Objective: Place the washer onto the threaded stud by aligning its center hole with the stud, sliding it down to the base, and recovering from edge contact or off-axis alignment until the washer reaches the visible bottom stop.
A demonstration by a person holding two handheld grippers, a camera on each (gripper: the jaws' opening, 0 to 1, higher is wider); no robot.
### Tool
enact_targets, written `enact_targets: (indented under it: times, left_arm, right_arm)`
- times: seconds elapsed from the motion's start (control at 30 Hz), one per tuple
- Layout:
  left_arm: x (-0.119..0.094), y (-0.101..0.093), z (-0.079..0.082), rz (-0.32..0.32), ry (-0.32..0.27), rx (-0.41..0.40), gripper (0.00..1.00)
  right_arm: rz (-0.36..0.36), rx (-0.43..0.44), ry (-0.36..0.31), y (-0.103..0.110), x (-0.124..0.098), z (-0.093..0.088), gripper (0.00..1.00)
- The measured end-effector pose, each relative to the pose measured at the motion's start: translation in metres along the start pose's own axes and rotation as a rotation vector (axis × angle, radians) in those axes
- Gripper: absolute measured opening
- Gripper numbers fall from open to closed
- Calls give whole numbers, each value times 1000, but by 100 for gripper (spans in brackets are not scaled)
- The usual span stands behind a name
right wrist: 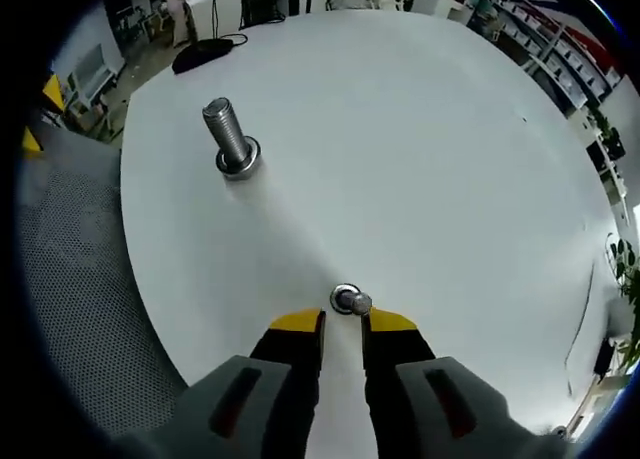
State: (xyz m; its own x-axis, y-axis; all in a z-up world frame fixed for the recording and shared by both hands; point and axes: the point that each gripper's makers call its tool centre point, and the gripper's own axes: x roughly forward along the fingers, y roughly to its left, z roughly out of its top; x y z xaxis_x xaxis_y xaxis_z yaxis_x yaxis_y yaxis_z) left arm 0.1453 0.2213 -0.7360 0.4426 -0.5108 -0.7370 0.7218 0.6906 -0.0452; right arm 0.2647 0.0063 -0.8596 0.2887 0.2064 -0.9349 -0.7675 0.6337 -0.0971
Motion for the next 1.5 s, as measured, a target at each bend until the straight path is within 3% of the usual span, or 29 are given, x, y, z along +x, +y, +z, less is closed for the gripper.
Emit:
enact_targets:
  times: [0.57,0.97,1.13,1.33,1.5]
  left_arm:
    - [-2,-2,4,-8,-27,-5,18]
    - [-4,-1,7,-3,-45,-1,18]
    - [-3,-1,8,-3,-46,1,18]
    - [-6,2,11,11,-69,-18,18]
    - [-7,6,13,27,-78,-29,18]
  right_arm:
    - [-19,82,-73,14,-45,-38,17]
    - [-53,147,-256,19,-117,-22,18]
    - [-96,151,-326,20,-144,-23,18]
    - [-79,241,-405,29,-164,-23,18]
    - [-75,238,-451,39,-178,-19,19]
